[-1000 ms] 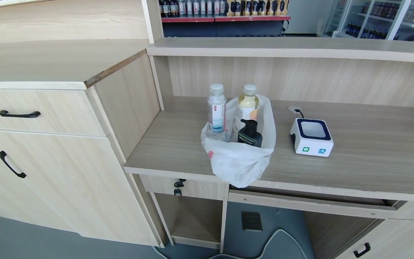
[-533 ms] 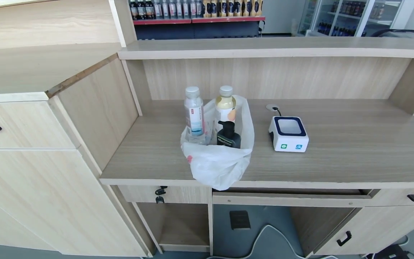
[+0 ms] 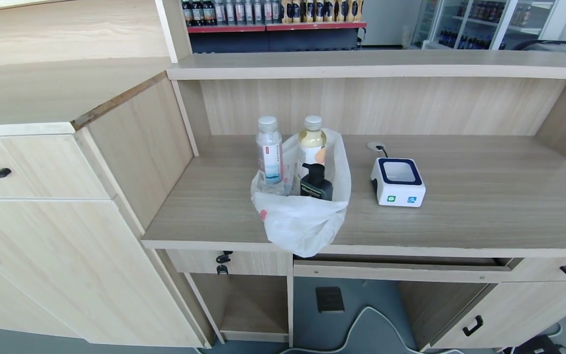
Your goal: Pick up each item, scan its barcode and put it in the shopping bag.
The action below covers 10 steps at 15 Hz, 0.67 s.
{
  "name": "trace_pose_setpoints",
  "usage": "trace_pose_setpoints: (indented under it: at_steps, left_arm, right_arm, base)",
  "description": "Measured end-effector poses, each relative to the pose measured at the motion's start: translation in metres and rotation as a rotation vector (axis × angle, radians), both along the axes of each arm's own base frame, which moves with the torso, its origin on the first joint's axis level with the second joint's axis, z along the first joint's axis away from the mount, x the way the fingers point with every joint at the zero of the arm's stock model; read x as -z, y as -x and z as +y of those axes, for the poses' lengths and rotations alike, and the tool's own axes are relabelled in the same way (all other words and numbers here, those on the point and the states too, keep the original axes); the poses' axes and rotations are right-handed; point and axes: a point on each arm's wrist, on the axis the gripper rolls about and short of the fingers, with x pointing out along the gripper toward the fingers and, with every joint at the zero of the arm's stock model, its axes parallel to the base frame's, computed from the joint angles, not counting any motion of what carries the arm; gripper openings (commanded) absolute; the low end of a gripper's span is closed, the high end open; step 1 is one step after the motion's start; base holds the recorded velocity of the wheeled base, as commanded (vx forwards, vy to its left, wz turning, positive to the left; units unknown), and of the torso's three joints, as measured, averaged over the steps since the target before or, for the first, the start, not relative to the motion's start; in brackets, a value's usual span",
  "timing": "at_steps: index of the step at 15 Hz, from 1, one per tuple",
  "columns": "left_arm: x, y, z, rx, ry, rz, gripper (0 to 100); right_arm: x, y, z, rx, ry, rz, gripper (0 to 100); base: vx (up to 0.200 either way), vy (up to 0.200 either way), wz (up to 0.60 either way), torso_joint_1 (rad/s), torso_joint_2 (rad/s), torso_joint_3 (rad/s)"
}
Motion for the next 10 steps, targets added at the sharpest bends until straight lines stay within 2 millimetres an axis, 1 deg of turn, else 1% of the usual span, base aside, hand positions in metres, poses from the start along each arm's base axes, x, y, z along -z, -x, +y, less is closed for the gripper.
trace_pose_setpoints:
  at_steps: [3, 5, 6, 10]
  left_arm:
    - [0.000, 0.000, 0.000, 0.000, 0.000, 0.000, 100]
    - [0.000, 0.000, 0.000, 0.000, 0.000, 0.000, 100]
    - [0.000, 0.000, 0.000, 0.000, 0.000, 0.000, 100]
    - [0.000, 0.000, 0.000, 0.000, 0.000, 0.000, 100]
  right_arm:
    - [0.032, 0.034, 0.011, -0.073, -0.038, 0.000, 100]
    - [0.050, 0.051, 0.014, -0.108, -0.059, -0.012, 100]
    - [0.055, 0.055, 0.014, -0.124, -0.068, -0.011, 100]
    - [0.059, 0.061, 0.014, -0.207, -0.112, -0.089, 100]
  base:
    - [0.000, 0.000, 0.00, 0.000, 0.00, 0.000]
    - [0.000, 0.000, 0.00, 0.000, 0.00, 0.000]
    - [0.000, 0.000, 0.00, 0.000, 0.00, 0.000]
    - [0.000, 0.000, 0.00, 0.000, 0.00, 0.000]
